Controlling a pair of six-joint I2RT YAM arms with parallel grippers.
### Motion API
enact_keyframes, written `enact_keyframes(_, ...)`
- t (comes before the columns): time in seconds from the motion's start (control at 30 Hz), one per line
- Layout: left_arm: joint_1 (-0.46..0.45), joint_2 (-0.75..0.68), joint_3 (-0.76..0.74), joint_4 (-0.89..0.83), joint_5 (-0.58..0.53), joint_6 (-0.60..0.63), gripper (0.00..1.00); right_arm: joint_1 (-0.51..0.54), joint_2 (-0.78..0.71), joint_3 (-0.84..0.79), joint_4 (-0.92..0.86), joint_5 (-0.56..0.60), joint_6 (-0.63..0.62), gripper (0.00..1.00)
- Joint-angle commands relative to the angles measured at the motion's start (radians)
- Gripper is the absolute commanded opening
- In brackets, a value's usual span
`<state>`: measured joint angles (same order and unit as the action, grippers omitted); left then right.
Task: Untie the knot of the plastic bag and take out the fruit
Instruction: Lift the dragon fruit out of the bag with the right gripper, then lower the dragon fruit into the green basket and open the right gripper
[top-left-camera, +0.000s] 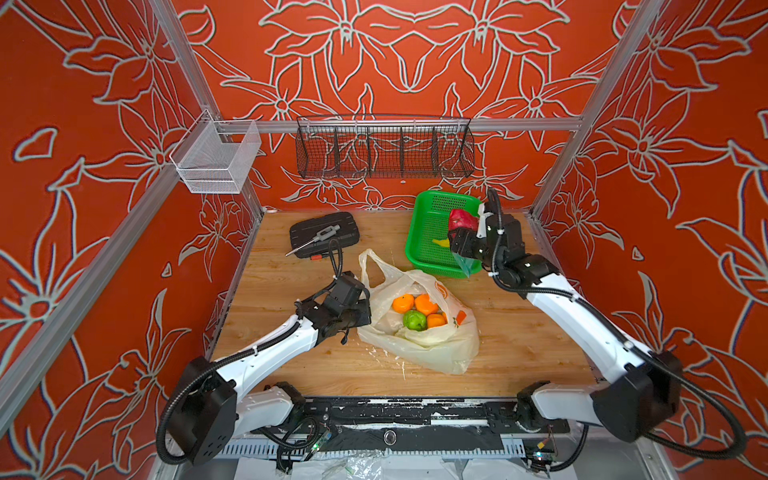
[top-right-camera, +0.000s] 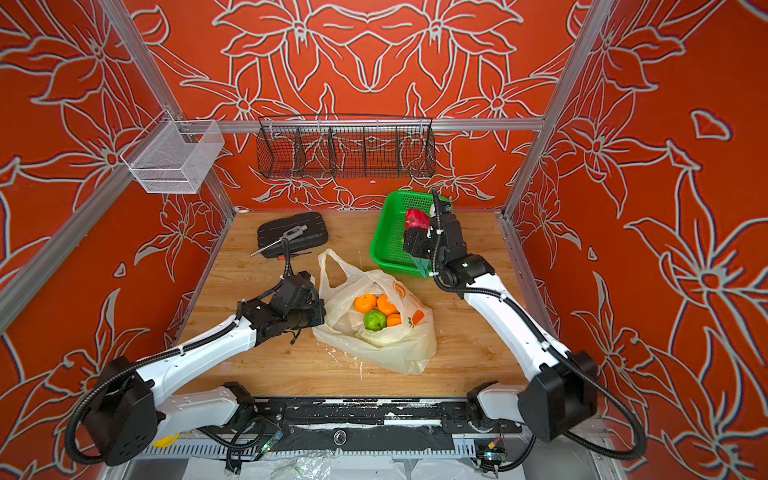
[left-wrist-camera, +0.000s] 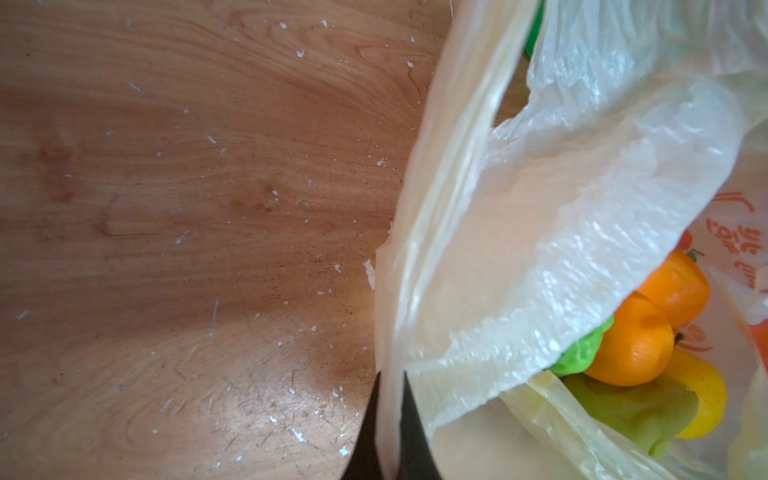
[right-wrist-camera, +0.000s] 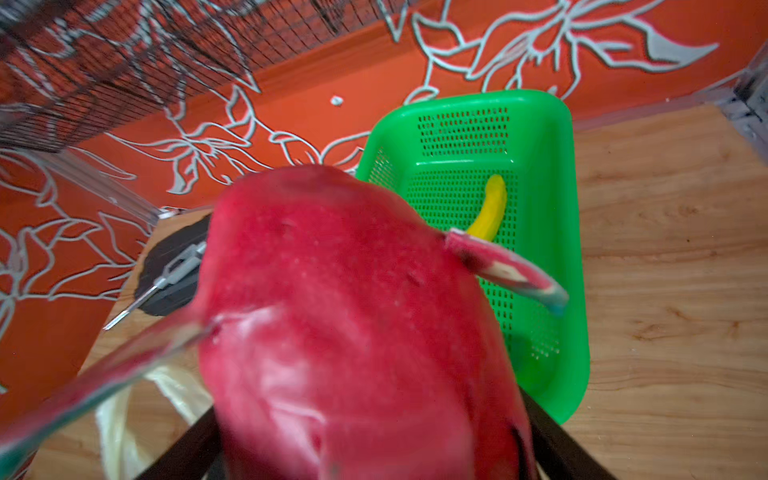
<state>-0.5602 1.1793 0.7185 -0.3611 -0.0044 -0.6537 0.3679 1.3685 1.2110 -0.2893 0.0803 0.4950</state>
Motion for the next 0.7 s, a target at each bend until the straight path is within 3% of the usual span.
enact_keyframes(0.0, 0.008, -0.032, -0.012, -0.031, -0.018, -0.015, 0.13, -0.043, 0.106, 0.087, -0.024, 0.041, 0.05, 0.36)
enact_keyframes(0.2, 0.008, -0.118, -0.005, -0.042, -0.012, 0.029, 0.42, -0.101, 0.322, 0.214, -0.059, 0.103, 0.078, 0.34)
enact_keyframes(0.5, 0.008, -0.348, 0.024, -0.054, 0.057, 0.183, 0.5, -0.143, 0.603, 0.44, -0.143, 0.163, 0.109, 0.34)
enact_keyframes(0.67, 0.008, -0.388, 0.081, -0.083, 0.112, 0.212, 0.52, -0.144, 0.706, 0.514, -0.173, 0.193, 0.122, 0.4)
